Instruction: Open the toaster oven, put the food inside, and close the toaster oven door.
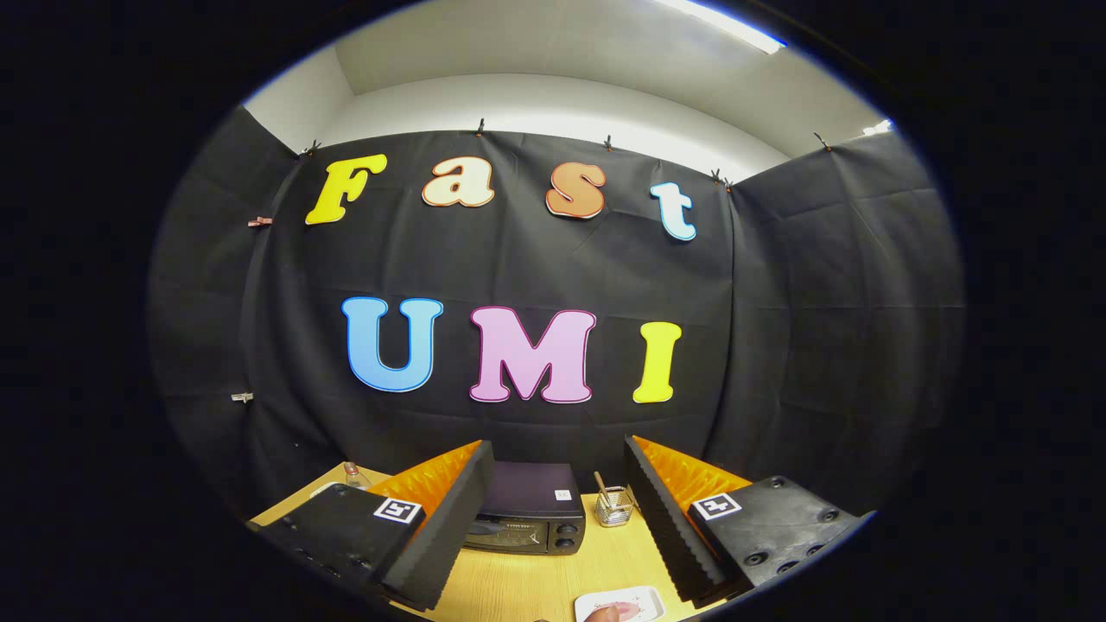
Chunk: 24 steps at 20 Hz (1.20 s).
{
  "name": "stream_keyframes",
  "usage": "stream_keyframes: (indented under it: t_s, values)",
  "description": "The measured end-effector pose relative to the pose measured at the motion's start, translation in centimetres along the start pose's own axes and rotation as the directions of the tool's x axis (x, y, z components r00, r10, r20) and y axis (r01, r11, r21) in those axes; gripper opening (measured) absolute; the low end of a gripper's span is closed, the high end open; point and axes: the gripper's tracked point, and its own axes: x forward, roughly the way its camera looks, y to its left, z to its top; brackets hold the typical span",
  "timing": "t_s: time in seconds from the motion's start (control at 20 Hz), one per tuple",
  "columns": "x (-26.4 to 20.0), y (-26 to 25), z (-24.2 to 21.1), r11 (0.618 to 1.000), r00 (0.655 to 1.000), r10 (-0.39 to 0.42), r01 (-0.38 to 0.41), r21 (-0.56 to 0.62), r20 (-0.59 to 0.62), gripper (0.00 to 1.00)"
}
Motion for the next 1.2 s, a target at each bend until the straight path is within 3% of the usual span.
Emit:
stream_keyframes:
  t_s: [0.75,1.2]
  values:
    - [1.1,2.7,-2.2,1.0,0.999,0.022,-0.023,-0.01,-0.036,0.97]
    - [6.3,9.9,-12.5,0.997,0.971,0.081,-0.083,0.002,-0.223,0.98]
